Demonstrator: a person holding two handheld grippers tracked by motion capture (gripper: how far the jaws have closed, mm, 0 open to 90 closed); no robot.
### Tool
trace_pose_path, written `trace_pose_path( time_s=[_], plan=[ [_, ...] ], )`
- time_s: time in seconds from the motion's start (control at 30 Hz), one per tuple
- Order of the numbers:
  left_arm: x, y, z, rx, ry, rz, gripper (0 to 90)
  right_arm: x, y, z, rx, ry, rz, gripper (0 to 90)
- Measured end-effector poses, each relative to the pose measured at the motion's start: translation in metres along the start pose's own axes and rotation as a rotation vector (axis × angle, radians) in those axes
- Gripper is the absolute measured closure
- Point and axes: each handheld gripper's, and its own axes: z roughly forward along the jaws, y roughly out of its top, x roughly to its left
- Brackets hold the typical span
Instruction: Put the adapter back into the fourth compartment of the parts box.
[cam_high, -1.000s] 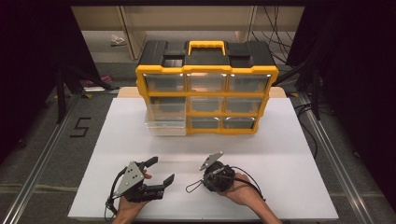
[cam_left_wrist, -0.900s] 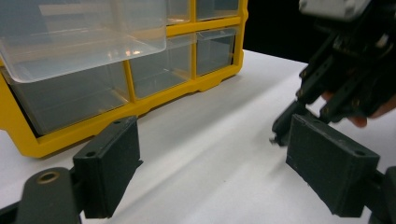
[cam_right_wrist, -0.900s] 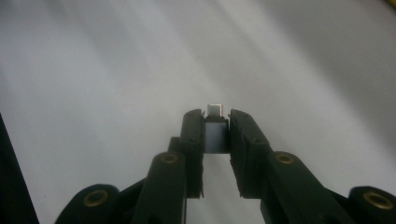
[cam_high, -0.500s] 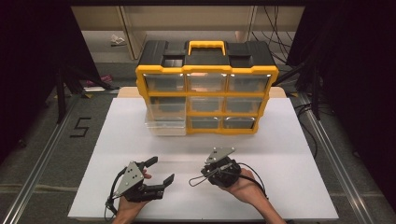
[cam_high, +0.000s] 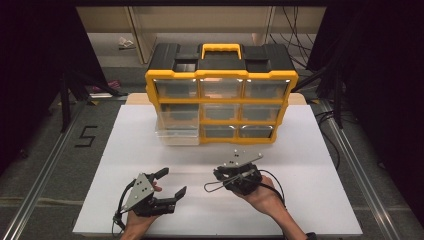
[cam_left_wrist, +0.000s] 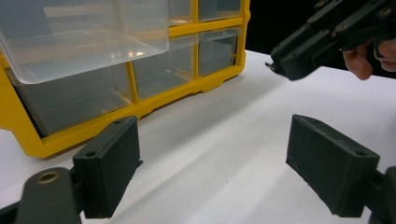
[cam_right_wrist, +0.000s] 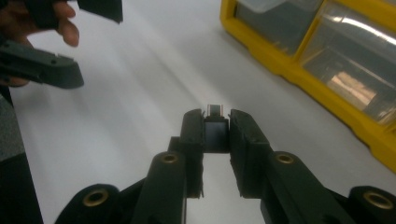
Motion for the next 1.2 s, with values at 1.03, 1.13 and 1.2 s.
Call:
trace_pose_path(
  time_s=[1.03, 1.13, 1.2],
  plan=[
    [0.000, 0.000, 0.000, -0.009, -0.005, -0.005, 17.2, -0.017, 0.072, -0.017, -0.139, -0.068, -0.041, 76.3],
    [0.001, 0.000, 0.000, -0.012, -0.015, -0.007, 17.1, -0.017, 0.078, -0.017, -0.141, -0.071, -0.049, 76.3],
    [0.001, 0.000, -0.001, -0.024, -0.018, -0.013, 17.1, -0.018, 0.086, -0.017, -0.153, -0.069, -0.051, 76.3]
  ],
)
